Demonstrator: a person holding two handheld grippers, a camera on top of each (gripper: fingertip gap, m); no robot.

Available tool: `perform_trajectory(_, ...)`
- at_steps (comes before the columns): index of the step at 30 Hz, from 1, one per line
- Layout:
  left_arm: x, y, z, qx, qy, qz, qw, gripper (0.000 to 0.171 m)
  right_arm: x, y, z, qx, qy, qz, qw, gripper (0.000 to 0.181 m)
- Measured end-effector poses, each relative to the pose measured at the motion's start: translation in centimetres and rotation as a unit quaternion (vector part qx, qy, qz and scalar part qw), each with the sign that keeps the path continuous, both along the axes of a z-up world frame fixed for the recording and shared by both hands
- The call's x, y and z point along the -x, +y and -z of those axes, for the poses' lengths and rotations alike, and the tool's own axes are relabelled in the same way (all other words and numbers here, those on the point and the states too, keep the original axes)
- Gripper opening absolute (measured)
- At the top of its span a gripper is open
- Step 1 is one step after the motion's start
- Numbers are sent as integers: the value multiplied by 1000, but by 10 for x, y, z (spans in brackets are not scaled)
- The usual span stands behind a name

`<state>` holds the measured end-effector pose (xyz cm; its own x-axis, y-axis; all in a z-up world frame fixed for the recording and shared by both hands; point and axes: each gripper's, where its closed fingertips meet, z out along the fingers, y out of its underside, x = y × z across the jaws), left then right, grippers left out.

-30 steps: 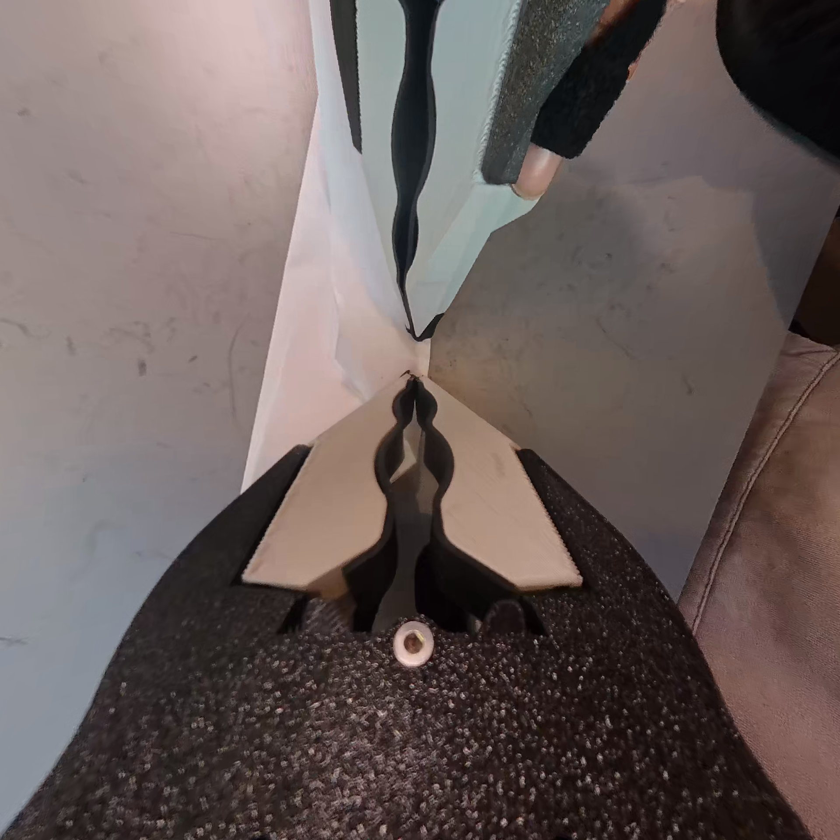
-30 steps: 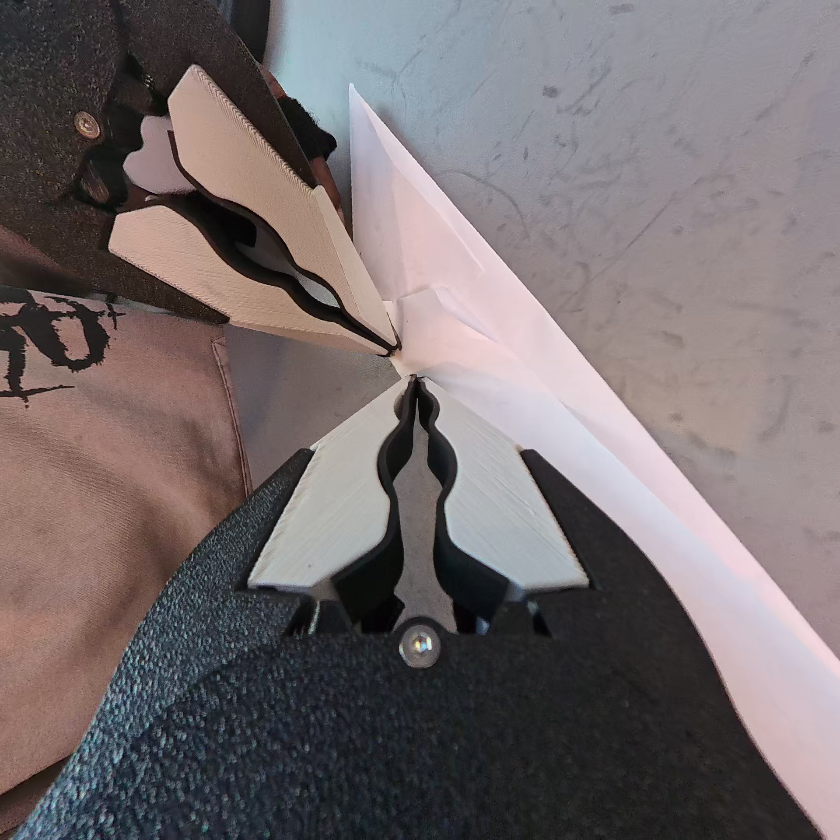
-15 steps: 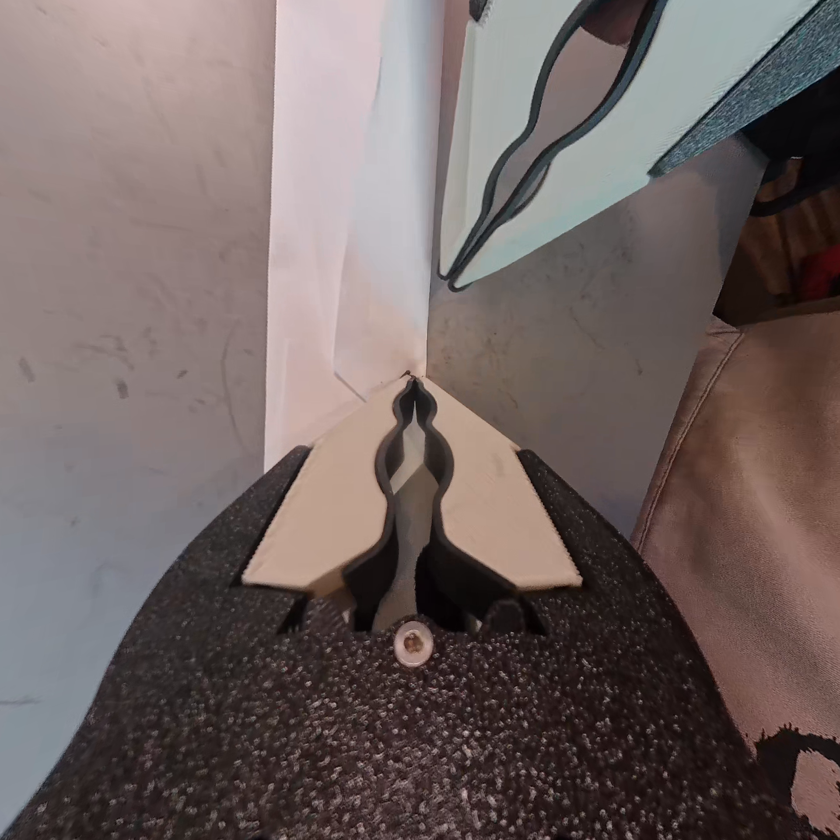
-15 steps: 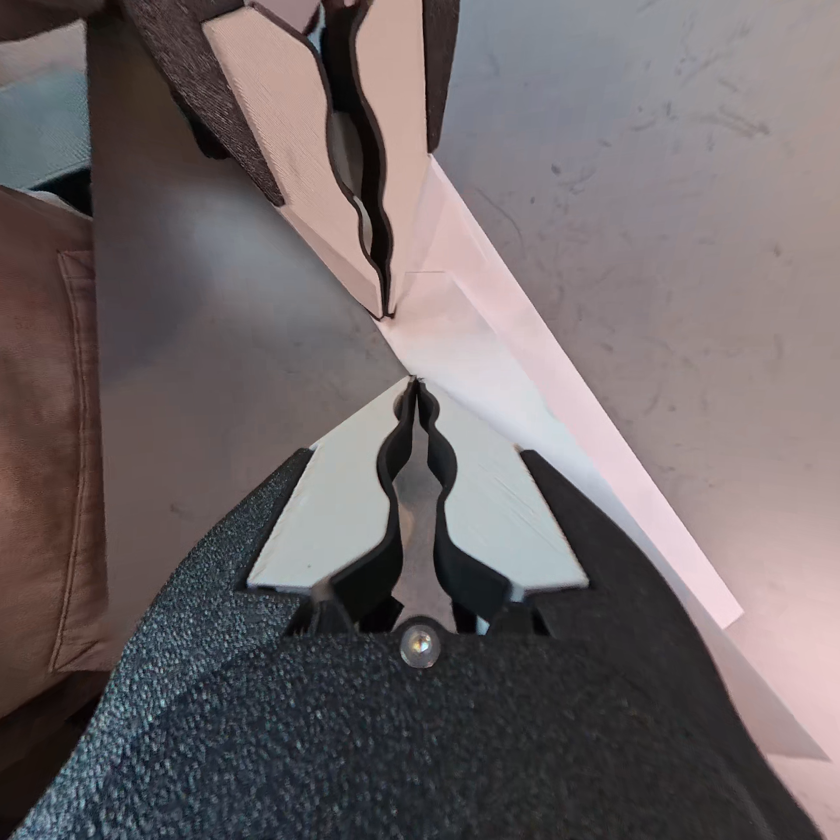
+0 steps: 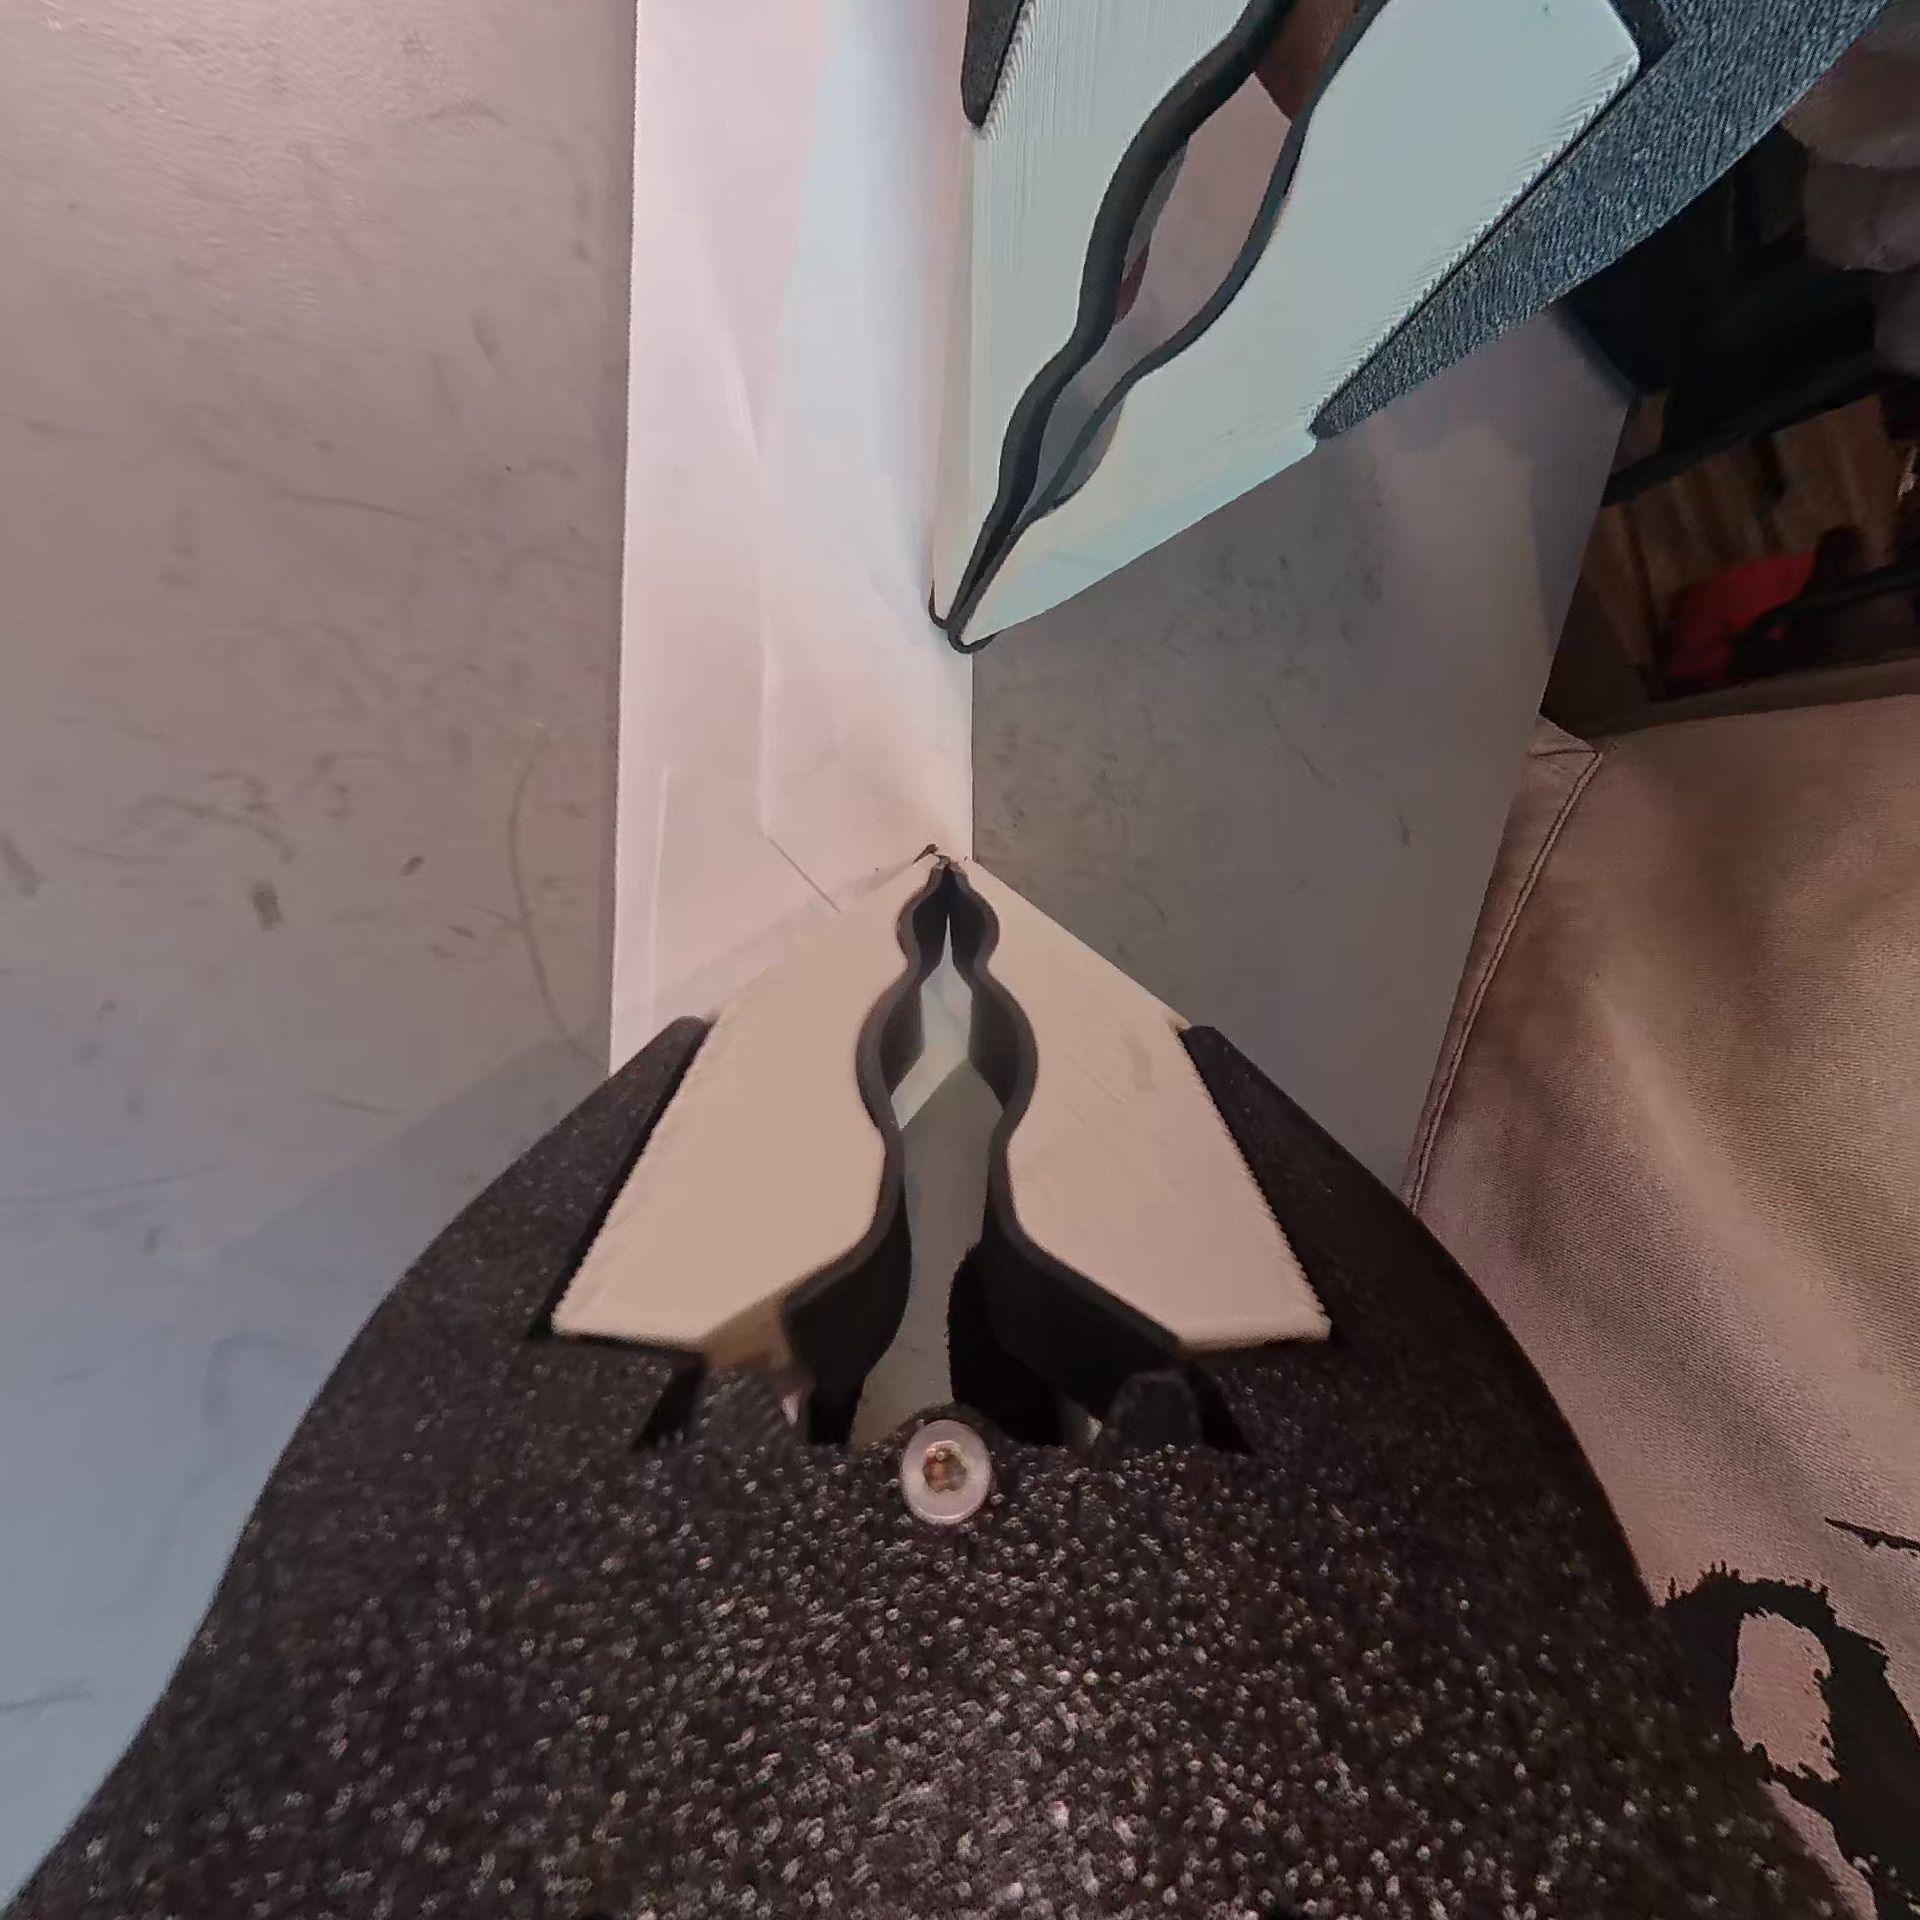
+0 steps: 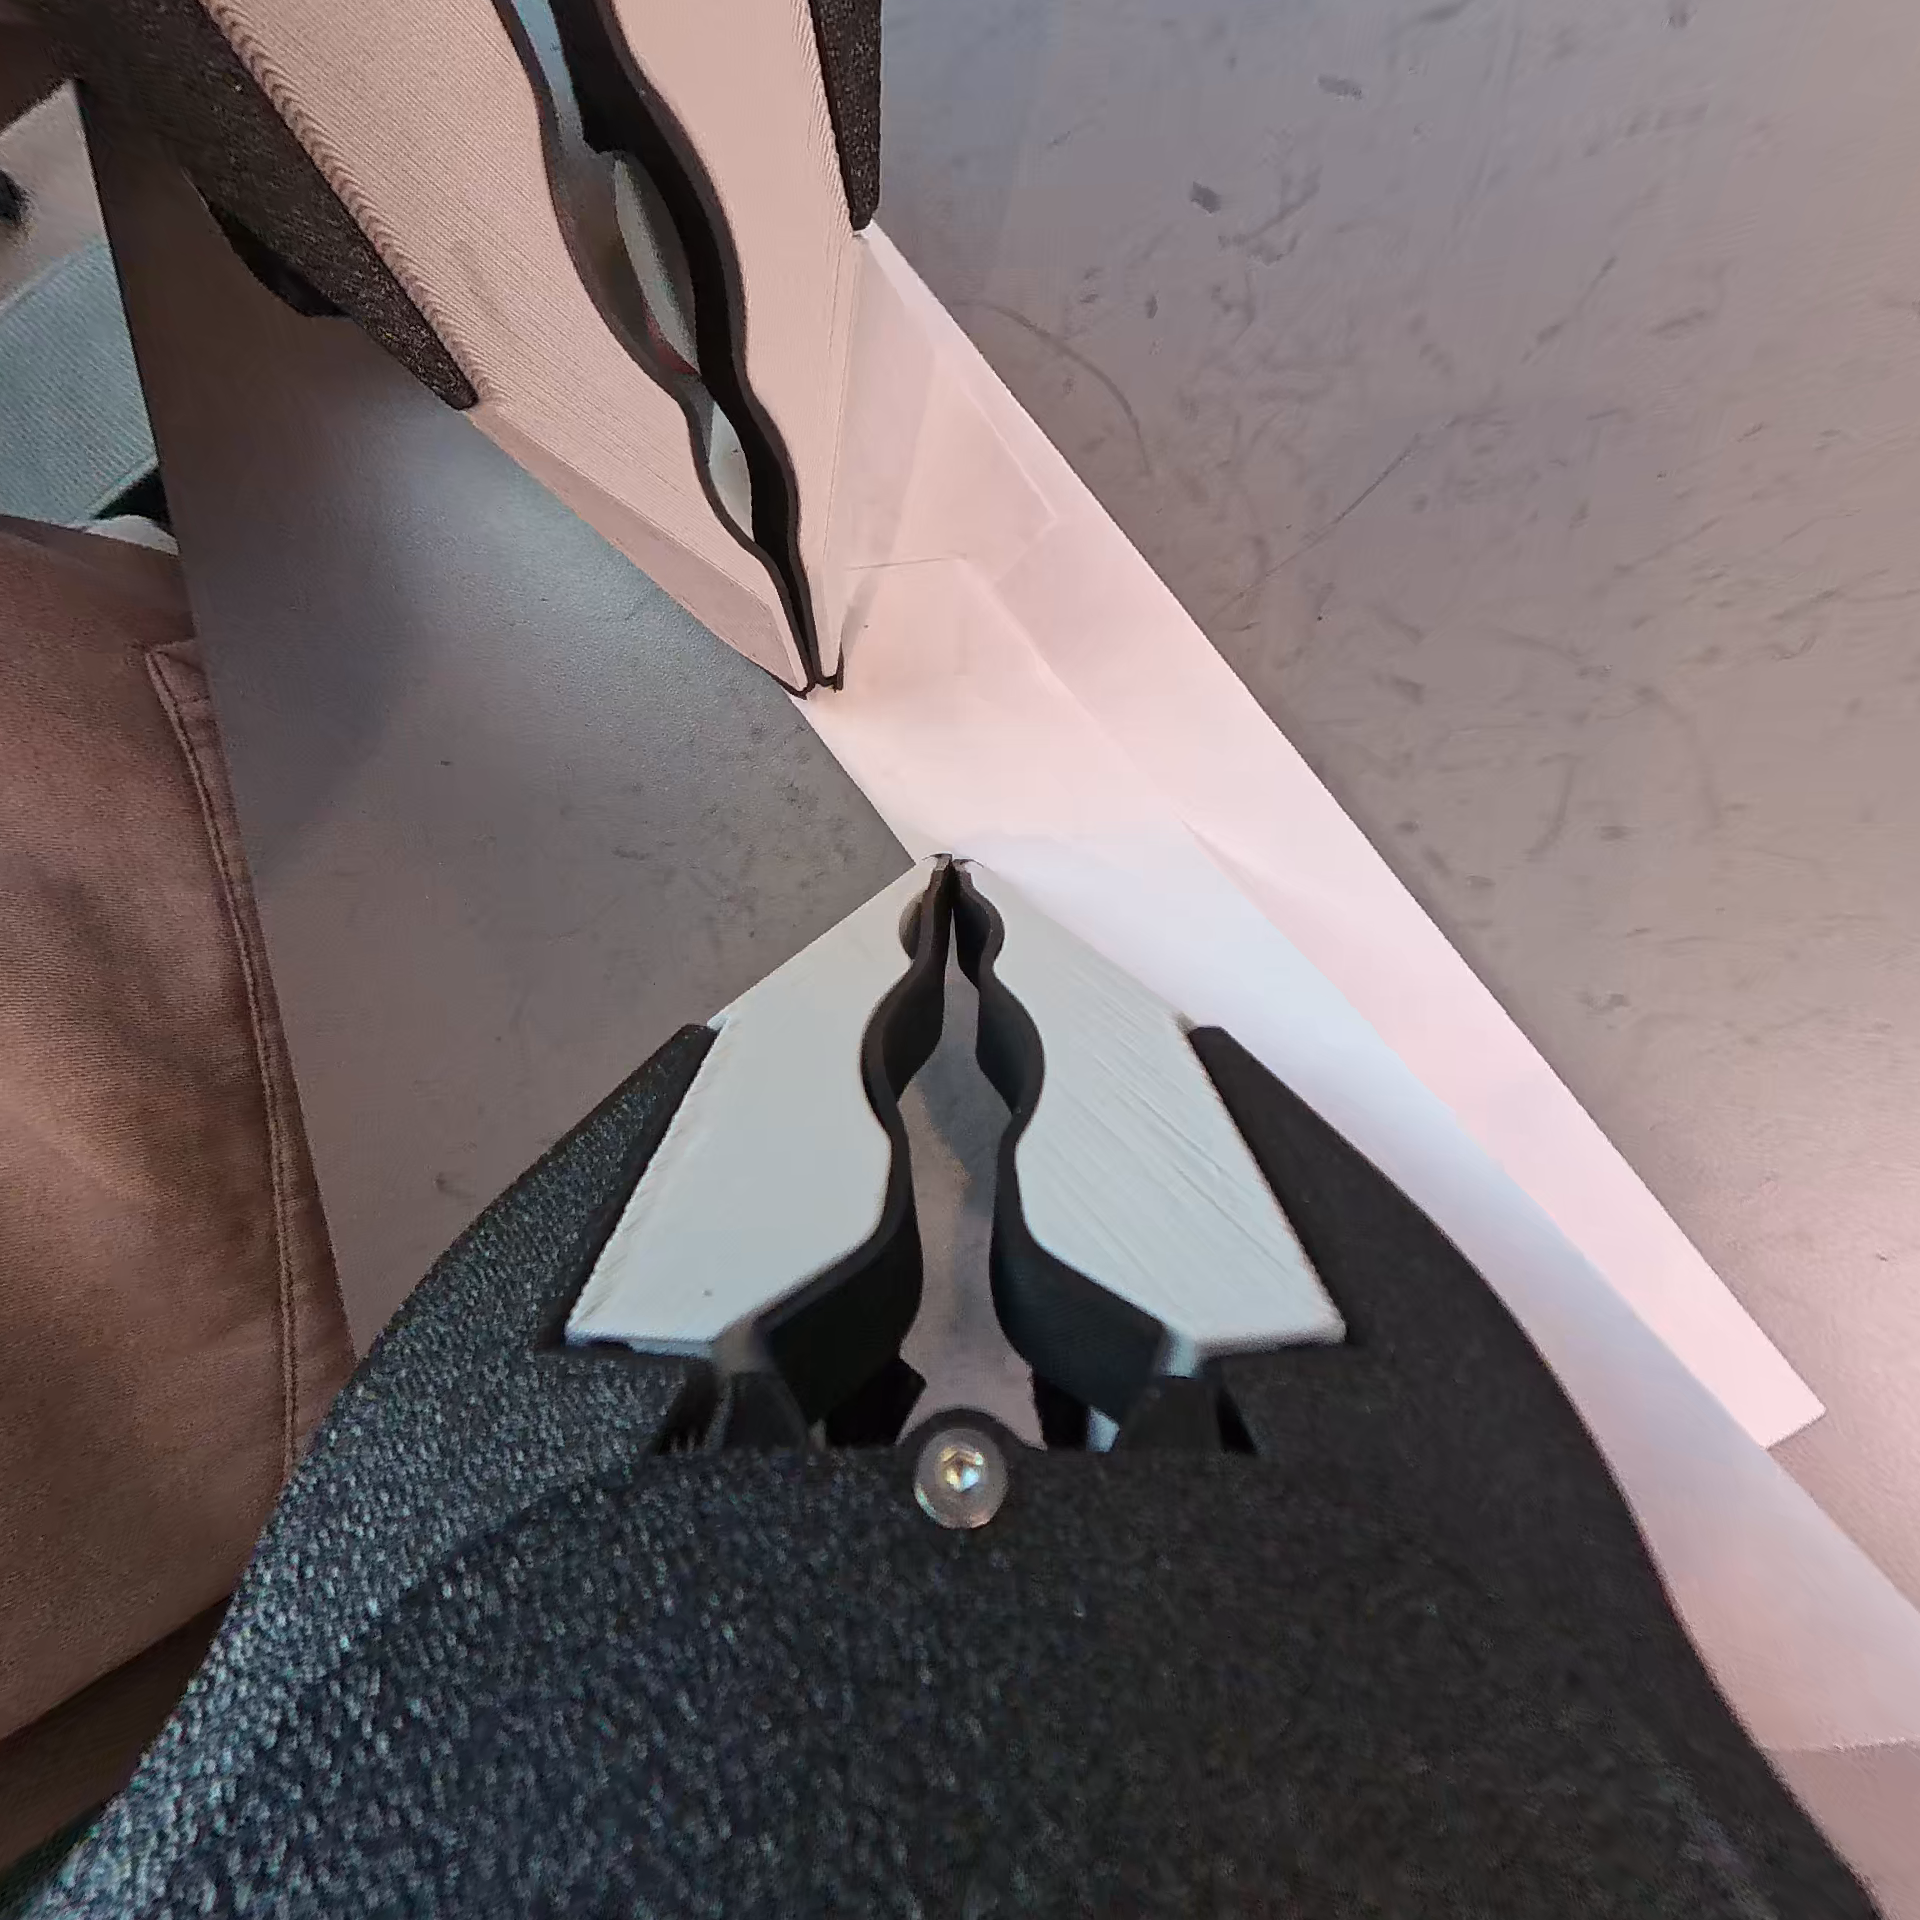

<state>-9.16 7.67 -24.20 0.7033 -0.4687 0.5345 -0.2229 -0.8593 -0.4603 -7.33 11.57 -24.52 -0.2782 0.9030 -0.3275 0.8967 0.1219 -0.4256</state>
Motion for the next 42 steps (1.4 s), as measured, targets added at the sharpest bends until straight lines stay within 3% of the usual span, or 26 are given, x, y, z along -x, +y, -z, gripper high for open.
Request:
perform_trajectory(9,0,0,0,-3,-3,-2,1000,0,-4,19,0,-18,33,3,999,0)
perform_trajectory(13,0,0,0,-5,-3,-6,1000,0,-3,18,-5,-53,73,-6,996,0)
perform_trajectory(16,0,0,0,-5,-3,-9,1000,0,-6,5,-16,-30,91,-13,995,0)
perform_trajectory(20,0,0,0,-2,-6,-8,1000,0,-13,8,-6,-82,82,-30,993,0)
perform_trajectory(29,0,0,0,1,-10,-6,1000,0,-12,12,0,-5,16,35,999,0)
perform_trajectory(34,0,0,0,3,-15,-6,1000,0,-13,16,0,19,-3,32,999,0)
perform_trajectory(42,0,0,0,9,-24,-4,1000,0,-20,51,0,22,-10,49,998,0)
